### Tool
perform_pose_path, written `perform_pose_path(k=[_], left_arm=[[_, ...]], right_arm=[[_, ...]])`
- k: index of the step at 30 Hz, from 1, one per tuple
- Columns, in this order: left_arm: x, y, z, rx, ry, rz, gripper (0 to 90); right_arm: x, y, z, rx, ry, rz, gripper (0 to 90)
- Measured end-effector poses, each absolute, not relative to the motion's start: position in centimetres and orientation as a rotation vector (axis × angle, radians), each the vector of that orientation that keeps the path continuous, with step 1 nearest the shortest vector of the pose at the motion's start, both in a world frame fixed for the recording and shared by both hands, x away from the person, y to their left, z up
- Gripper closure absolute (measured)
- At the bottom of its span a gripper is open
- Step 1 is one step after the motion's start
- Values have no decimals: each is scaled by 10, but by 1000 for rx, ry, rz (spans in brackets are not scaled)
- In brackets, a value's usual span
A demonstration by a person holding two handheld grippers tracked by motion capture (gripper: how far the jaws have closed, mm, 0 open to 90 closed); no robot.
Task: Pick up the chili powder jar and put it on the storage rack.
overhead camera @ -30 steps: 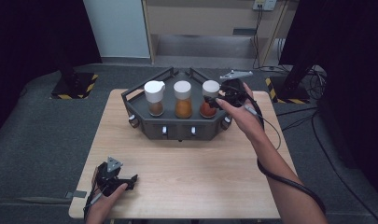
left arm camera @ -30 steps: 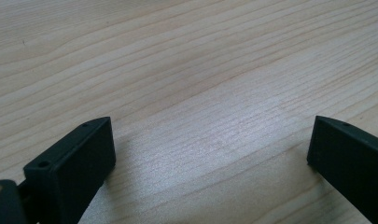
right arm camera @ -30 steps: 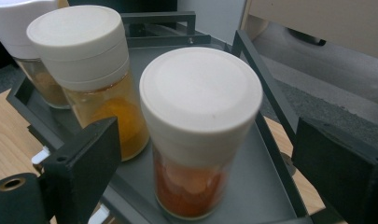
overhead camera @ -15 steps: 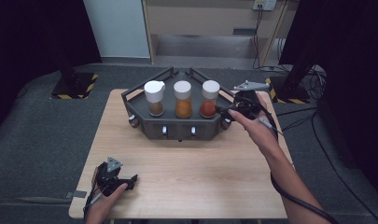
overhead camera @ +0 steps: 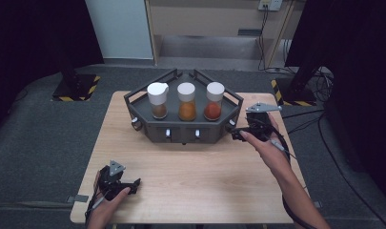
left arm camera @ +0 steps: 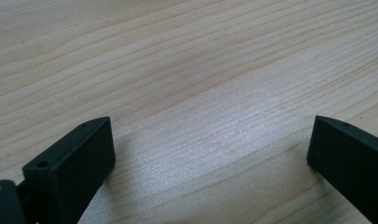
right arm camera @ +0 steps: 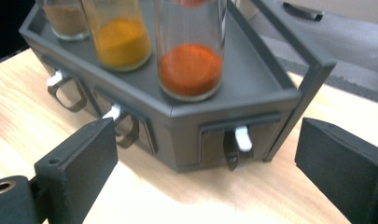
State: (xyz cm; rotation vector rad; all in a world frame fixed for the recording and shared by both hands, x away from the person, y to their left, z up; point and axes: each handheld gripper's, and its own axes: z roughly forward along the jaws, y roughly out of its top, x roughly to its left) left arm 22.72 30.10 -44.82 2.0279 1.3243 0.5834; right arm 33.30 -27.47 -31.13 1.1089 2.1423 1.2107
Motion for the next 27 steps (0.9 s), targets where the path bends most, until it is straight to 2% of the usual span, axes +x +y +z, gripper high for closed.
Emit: perform_pose_path(k=[27], left_arm=[[227, 301, -448, 2028, 1325, 584, 0]], right_arm=[[294, -284, -352, 1145, 2184, 1170, 55]])
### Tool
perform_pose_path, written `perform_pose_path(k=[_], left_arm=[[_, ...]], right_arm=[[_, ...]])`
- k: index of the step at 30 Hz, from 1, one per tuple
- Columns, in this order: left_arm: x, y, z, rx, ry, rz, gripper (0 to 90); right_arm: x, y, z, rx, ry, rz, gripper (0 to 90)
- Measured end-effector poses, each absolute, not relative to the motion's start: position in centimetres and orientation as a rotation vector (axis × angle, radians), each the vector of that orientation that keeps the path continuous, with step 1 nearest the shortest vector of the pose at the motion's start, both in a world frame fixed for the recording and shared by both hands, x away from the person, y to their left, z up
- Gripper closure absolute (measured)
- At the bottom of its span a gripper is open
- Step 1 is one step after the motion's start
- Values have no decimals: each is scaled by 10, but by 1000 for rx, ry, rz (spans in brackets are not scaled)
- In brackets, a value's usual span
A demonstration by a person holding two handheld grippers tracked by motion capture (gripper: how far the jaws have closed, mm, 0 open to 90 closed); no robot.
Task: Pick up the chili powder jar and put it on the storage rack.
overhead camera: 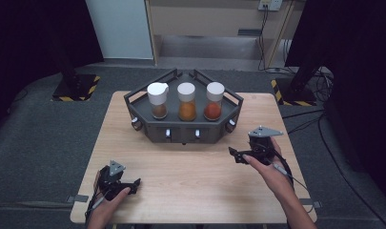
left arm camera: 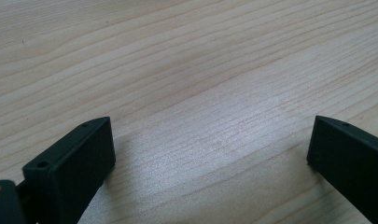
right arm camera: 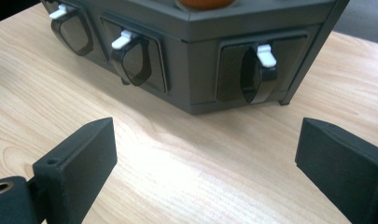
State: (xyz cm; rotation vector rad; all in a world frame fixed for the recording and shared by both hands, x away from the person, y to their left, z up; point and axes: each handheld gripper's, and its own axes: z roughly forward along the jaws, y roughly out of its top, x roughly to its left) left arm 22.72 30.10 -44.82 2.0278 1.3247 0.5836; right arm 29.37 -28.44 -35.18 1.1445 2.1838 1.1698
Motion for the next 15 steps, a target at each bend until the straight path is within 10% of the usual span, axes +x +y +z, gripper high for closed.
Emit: perform_pose_path(k=[15], left_arm=[[227, 301, -448, 2027, 1325, 584, 0]], right_arm=[[275, -279, -370, 1130, 2208, 1156, 54]])
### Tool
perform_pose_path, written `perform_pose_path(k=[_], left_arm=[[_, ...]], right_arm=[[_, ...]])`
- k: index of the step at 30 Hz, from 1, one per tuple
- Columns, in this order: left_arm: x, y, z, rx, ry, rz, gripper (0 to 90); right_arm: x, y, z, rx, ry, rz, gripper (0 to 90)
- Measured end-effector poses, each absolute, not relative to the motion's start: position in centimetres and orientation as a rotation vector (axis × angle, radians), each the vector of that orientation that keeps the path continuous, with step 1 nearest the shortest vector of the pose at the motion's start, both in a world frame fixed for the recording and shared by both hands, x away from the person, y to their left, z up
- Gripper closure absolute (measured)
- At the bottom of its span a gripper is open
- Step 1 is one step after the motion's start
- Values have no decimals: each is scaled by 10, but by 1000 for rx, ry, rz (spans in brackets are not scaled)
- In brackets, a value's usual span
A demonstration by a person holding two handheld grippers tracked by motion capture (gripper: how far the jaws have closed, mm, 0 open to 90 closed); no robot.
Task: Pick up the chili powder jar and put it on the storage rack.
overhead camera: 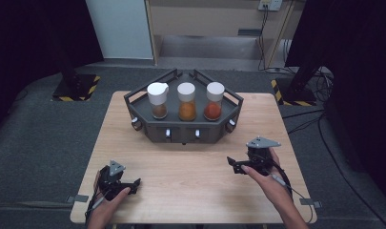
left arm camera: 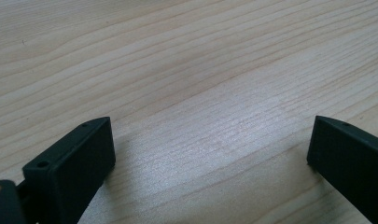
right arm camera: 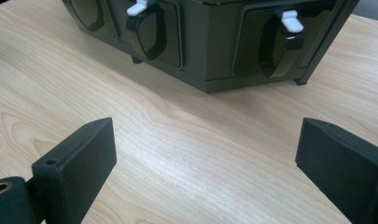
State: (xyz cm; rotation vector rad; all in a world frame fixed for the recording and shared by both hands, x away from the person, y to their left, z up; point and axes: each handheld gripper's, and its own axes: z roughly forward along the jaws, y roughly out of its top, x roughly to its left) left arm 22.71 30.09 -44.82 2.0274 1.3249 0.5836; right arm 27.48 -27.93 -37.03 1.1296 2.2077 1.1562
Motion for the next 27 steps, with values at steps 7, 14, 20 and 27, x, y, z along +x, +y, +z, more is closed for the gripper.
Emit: perform_pose_path(k=[7, 14, 20, 27], left_arm=[[227, 301, -448, 2027, 1325, 584, 0], [227, 301, -448, 2027, 1325, 584, 0], [227, 301, -448, 2027, 1325, 585, 0], [227, 301, -448, 2027, 1326, 585, 0]], right_arm=[[272, -272, -380, 1134, 2224, 1159, 53], [269, -265, -387, 1115, 2239, 1146, 52], [266, -261, -394, 1102, 2249, 1135, 52], [265, -257, -401, 1105, 2263, 1130, 52]])
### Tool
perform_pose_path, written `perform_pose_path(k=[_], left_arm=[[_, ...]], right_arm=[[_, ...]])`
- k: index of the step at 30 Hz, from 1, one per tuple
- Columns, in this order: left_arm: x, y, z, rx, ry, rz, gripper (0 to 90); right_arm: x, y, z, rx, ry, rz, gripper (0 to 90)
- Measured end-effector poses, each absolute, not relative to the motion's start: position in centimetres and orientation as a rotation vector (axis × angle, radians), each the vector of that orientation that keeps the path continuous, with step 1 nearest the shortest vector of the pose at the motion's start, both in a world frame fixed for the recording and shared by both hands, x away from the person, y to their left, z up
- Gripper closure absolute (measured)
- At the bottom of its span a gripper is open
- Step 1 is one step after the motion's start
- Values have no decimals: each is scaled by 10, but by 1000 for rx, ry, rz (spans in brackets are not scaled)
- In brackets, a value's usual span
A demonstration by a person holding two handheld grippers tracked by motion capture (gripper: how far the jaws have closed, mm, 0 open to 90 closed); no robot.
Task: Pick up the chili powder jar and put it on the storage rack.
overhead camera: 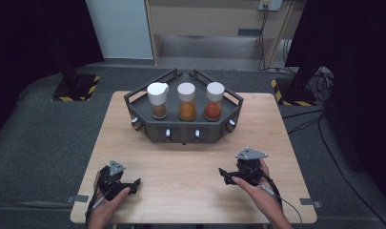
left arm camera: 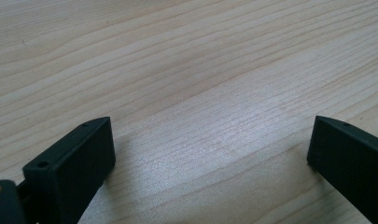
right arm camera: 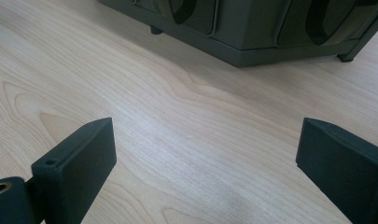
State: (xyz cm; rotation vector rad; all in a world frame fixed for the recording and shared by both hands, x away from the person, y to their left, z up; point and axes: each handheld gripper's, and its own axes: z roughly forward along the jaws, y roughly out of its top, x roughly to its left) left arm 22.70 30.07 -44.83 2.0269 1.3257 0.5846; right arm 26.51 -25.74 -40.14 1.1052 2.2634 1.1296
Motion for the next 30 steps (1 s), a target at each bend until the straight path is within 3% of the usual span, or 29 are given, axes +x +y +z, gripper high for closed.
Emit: perform_pose_path(k=[30], left_arm=[[227, 301, -448, 2027, 1326, 585, 0]], right_arm=[[256, -233, -422, 1028, 2337, 1132, 48]])
